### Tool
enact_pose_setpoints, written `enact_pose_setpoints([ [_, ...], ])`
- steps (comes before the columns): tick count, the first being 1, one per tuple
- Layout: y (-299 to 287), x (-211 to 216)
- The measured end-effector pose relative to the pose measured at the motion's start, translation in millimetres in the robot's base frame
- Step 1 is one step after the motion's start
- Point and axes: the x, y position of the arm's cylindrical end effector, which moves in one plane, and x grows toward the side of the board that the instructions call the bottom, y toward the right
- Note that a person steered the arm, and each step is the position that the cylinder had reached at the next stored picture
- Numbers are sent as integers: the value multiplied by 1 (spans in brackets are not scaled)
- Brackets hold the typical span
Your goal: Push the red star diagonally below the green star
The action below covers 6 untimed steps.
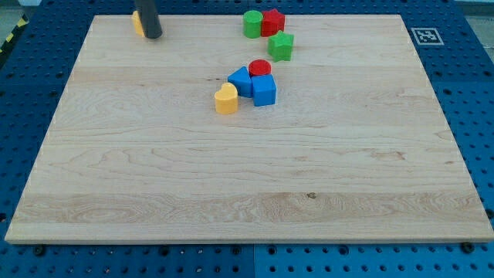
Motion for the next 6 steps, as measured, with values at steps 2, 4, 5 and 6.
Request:
enact_pose_setpoints([
  [2,66,-31],
  [4,176,-42],
  [5,255,0],
  [6,312,59],
])
